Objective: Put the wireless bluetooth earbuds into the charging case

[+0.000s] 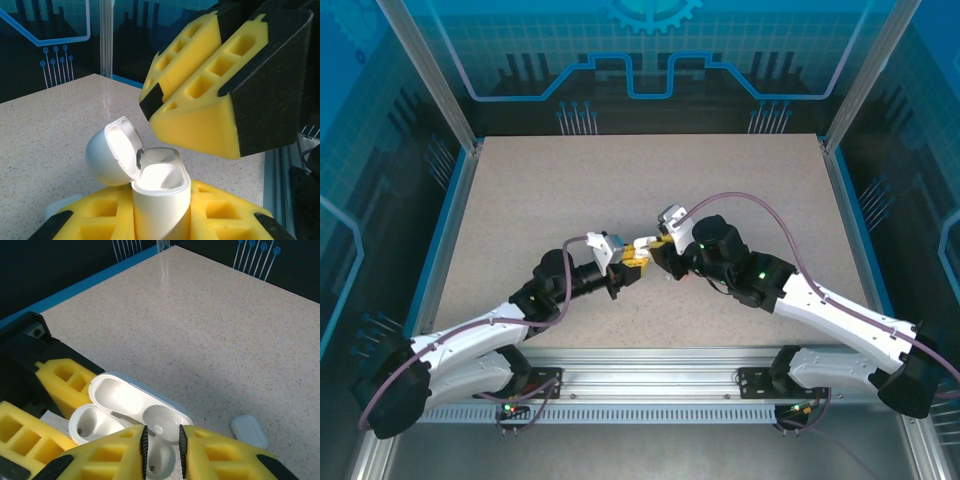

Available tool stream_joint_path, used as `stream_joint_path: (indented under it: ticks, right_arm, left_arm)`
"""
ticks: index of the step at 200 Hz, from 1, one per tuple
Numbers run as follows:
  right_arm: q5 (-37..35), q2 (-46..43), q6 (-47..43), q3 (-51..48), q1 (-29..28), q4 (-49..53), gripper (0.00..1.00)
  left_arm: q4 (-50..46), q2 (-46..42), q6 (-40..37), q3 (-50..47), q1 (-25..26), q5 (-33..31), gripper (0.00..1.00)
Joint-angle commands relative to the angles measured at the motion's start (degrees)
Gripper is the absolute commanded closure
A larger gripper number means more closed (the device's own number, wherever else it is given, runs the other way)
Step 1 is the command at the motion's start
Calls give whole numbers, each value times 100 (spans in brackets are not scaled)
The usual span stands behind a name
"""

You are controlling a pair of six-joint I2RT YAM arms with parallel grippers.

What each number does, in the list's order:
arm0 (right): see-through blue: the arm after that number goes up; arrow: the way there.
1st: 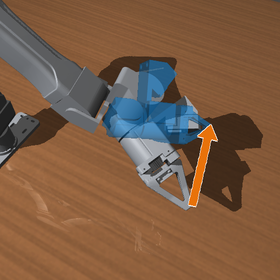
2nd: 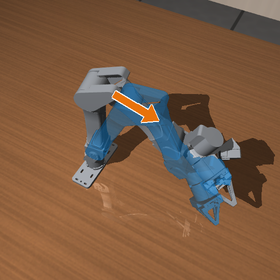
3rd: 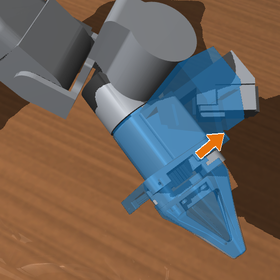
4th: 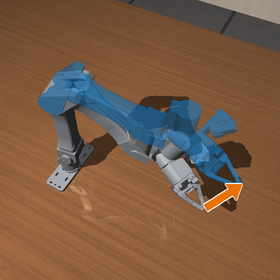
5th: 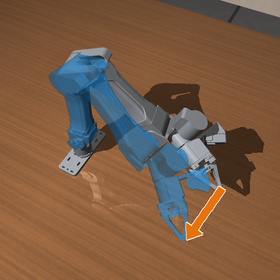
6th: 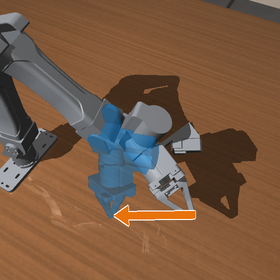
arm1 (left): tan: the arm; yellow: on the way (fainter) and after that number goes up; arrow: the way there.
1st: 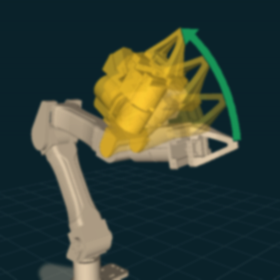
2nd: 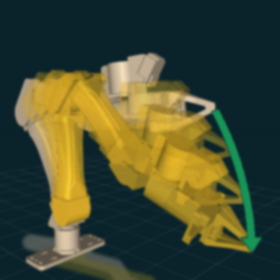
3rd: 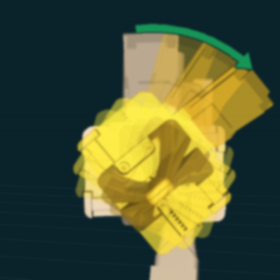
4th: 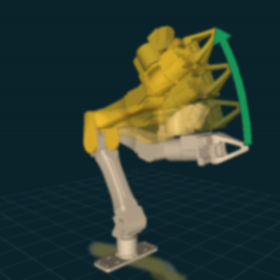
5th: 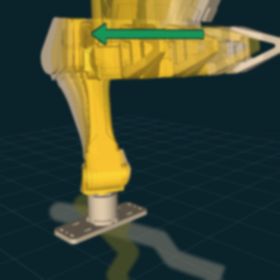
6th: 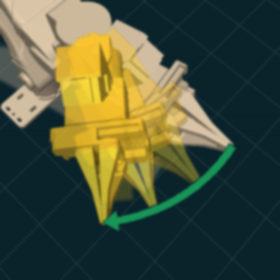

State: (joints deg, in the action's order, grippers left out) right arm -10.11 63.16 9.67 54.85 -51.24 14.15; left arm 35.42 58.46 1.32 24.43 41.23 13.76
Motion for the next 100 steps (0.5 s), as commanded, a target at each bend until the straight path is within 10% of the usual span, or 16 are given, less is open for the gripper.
stream_joint_path:
  ticks: [1,100]
  right_arm:
    - [-64,13,285,229,179,181,74]
    - [188,1351,744,736,1072,2236,58]
  left_arm:
    - [77,-35,-199,110,60,-105,100]
    - [-750,-1065,-403,-393,59,-1194,100]
